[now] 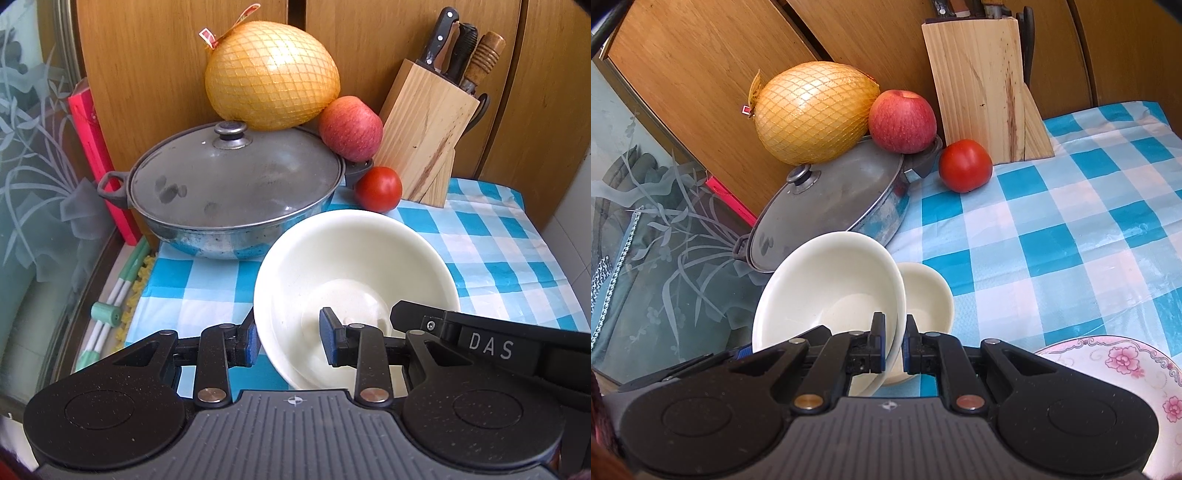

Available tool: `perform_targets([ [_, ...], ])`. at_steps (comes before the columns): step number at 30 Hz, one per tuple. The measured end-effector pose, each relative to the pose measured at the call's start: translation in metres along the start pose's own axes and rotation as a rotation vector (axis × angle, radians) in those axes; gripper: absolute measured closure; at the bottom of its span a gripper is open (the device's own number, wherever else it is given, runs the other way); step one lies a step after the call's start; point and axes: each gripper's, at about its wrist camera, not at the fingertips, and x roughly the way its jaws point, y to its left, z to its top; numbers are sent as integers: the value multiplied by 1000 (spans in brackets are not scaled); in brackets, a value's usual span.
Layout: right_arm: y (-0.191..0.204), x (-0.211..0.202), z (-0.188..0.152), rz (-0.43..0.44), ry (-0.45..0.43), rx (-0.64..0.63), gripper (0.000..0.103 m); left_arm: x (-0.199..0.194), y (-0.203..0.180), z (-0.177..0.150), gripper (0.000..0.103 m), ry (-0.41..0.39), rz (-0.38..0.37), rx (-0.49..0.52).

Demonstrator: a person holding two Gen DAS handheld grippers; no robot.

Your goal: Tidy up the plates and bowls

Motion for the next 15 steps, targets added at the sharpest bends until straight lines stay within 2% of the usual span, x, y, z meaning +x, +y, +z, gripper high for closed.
perform_targets([
  [15,-2,15,6,-37,6,-10,92,21,2,4,64,46,-9,-4],
])
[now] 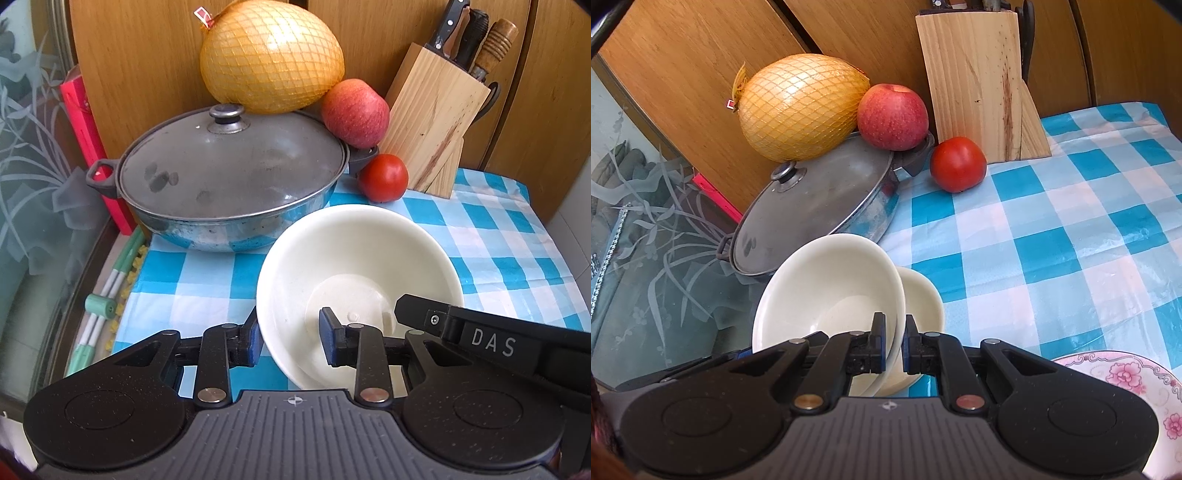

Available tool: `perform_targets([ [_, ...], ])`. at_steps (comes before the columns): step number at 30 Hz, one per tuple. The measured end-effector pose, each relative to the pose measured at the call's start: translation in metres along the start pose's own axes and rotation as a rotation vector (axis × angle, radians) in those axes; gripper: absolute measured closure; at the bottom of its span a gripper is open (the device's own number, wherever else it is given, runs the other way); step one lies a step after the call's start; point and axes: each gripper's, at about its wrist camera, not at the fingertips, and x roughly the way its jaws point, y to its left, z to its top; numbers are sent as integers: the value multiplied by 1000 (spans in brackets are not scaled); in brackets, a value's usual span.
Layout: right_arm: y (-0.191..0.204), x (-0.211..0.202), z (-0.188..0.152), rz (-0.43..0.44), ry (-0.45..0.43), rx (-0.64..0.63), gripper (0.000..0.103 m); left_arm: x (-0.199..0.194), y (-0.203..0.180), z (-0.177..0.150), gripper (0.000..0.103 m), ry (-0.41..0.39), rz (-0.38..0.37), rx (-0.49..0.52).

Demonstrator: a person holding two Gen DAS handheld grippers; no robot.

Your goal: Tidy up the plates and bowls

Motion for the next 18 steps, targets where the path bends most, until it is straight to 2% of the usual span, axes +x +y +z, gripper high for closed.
perform_targets([
  [18,-2,11,2,-48,2,-16,92,13,-1,2,63,20,26,10],
])
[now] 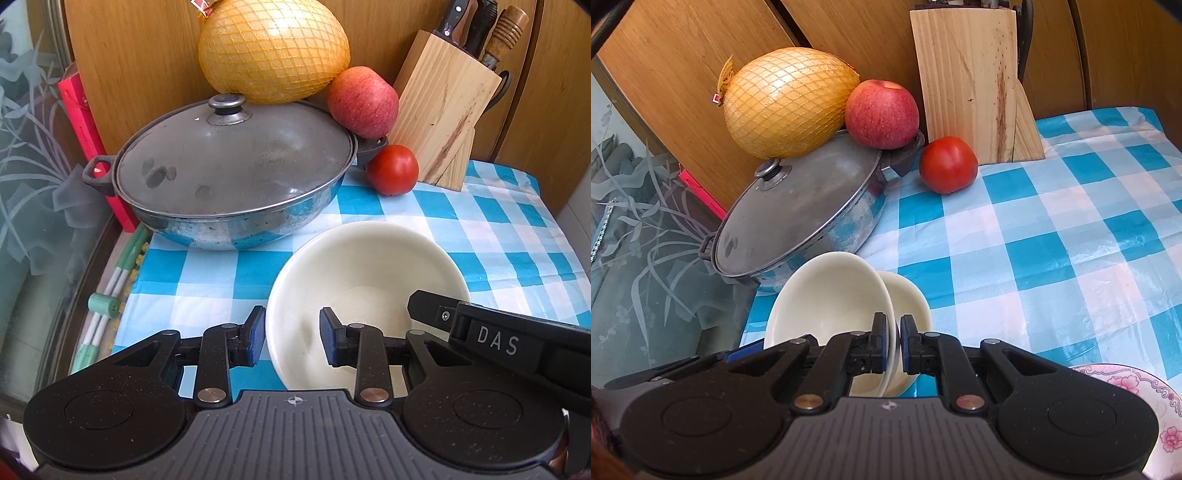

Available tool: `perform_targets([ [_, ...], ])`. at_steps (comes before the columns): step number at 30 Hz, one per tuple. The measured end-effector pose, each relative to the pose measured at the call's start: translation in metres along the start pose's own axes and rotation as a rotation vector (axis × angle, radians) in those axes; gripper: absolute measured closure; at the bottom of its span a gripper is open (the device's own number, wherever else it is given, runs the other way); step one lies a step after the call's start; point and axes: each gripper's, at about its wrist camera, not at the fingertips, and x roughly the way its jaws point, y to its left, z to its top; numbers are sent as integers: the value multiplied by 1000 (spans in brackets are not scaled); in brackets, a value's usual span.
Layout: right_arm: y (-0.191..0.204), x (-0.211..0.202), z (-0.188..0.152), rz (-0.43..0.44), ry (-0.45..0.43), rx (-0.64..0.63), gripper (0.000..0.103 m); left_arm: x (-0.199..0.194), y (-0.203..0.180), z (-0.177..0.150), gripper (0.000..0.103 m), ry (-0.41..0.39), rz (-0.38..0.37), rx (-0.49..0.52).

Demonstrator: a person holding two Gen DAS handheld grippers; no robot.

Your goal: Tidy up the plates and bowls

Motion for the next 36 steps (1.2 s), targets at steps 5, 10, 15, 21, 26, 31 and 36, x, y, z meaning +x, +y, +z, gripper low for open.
perform_targets([
  [5,0,1,1,-9,-4,-7,92,3,0,0,63,9,5,6],
  [10,-1,4,1,-10,4,-3,91,5,-1,0,63,10,10,7],
  [15,-1,5,1,-12,2,-2,90,6,-1,0,63,15,9,13],
  [21,-5,6,2,-26,0,9,84,6,-2,0,63,12,14,23],
  [26,-10,5,3,-42,-10,18,79,7,1,0,56,13,24,19],
  [31,-12,4,4,-45,-10,17,77,10,3,-1,47,18,36,21],
  [36,-12,6,3,-38,2,15,73,11,4,-2,39,16,43,27],
])
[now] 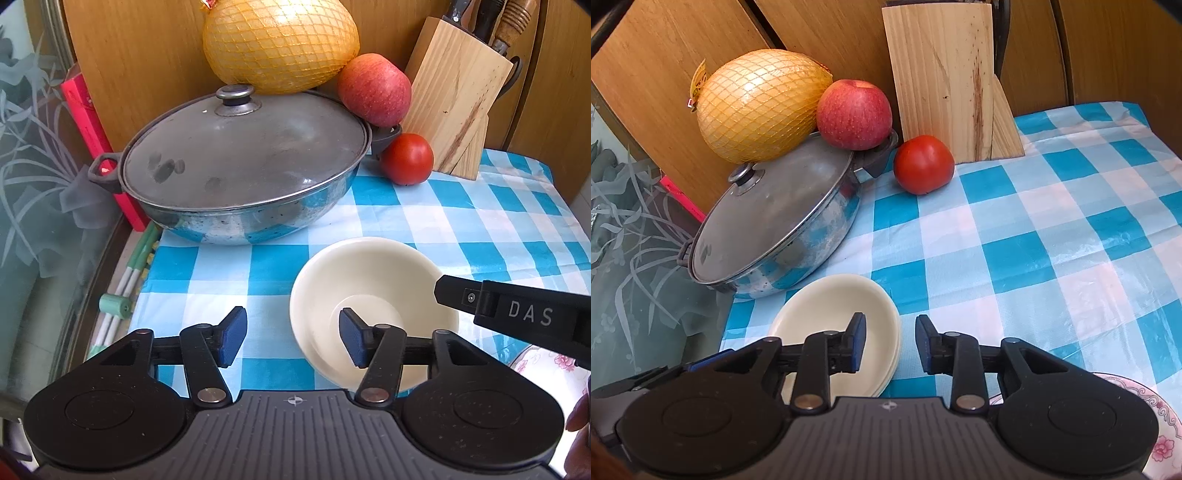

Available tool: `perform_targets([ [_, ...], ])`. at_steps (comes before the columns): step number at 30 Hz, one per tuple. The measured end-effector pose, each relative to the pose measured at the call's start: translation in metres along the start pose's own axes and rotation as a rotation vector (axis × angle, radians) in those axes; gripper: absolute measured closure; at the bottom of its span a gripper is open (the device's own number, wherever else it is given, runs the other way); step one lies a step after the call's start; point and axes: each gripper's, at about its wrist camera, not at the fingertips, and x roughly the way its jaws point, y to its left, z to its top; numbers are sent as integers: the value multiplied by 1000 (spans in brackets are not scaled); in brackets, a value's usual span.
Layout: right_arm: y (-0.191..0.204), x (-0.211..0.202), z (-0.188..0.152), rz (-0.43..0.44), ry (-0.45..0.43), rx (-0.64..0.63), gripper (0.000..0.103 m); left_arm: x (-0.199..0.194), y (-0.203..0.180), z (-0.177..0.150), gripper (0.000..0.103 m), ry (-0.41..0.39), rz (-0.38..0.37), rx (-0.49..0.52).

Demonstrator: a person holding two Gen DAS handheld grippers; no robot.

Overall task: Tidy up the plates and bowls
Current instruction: 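Withdraw the right gripper from the stacked bowls, then reach the right gripper into the nested cream bowls and grip their rim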

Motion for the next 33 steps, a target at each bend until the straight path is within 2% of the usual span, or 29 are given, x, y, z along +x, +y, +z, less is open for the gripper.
perform_targets([
  [6,-1,1,-1,8,8,0,69,2,6,-4,29,25,-30,-10],
  [16,-2,9,-4,24,37,12,67,-2,20,-18,24,24,-75,-14],
  [26,1,16,-4,34,47,11,67,-8,19,-21,24,-2,-87,8],
  [33,2,22,-2,49,70,11,67,-11,14,-27,22,-30,-122,74],
])
